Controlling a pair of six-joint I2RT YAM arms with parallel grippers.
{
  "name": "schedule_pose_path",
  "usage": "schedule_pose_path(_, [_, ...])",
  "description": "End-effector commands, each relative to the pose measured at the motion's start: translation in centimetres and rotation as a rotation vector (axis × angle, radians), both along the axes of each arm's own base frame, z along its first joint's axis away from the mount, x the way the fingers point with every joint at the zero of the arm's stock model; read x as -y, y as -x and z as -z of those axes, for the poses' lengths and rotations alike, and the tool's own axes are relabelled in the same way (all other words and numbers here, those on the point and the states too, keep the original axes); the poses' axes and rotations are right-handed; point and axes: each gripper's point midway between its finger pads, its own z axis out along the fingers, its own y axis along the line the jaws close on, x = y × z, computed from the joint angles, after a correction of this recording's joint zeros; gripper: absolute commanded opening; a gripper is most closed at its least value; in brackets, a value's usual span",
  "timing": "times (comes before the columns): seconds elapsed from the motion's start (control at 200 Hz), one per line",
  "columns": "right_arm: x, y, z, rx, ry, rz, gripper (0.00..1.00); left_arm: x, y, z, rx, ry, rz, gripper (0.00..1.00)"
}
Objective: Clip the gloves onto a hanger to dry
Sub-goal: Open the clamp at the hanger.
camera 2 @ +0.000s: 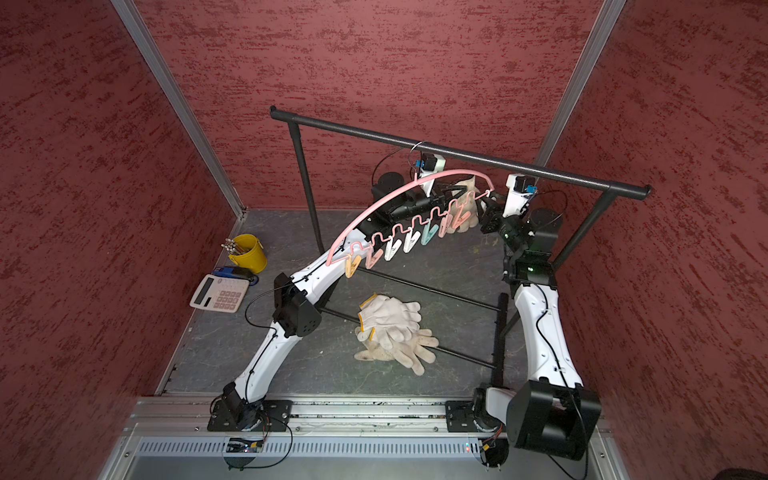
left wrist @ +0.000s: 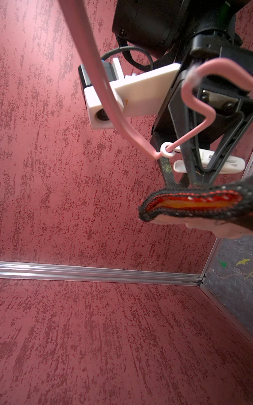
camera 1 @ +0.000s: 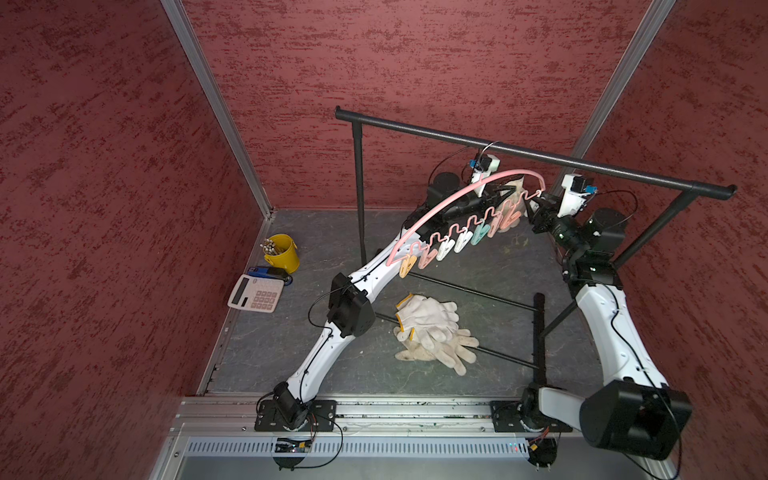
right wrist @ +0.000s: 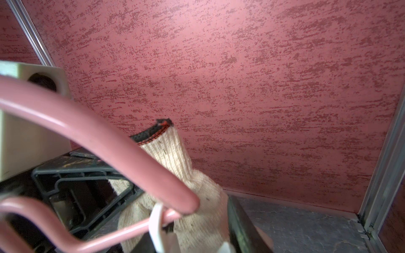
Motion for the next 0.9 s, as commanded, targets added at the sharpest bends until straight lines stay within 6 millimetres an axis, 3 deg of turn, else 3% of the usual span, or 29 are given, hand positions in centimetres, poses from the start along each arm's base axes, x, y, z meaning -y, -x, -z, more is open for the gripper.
schedule_pose_path(0.0, [0.2, 0.8, -1.6, 0.045, 0.019, 0.015, 0.37, 0.3, 0.0, 0.6, 0.004, -0.012, 0.006, 0.0])
schedule_pose_path(0.21, [0.3, 0.8, -1.8, 0.048, 0.017, 0.017, 0.3, 0.3, -0.3, 1.9, -0.019, -0.032, 0.016, 0.0])
schedule_pose_path(0.446, [-0.1, 1.1, -2.0, 0.049, 0.008, -0.001, 0.16, 0.5, -0.2, 2.8, -0.029, -0.051, 0.038, 0.0])
schedule_pose_path(0.606, [-0.3, 1.4, -2.0, 0.046, -0.001, -0.014, 0.09, 1.0, 1.0, 3.6, -0.02, -0.082, 0.103, 0.0])
schedule_pose_path(0.897, [-0.9, 2.0, -2.8, 0.066, -0.026, -0.048, 0.02, 1.9, 3.8, 7.3, -0.026, -0.2, 0.26, 0.0])
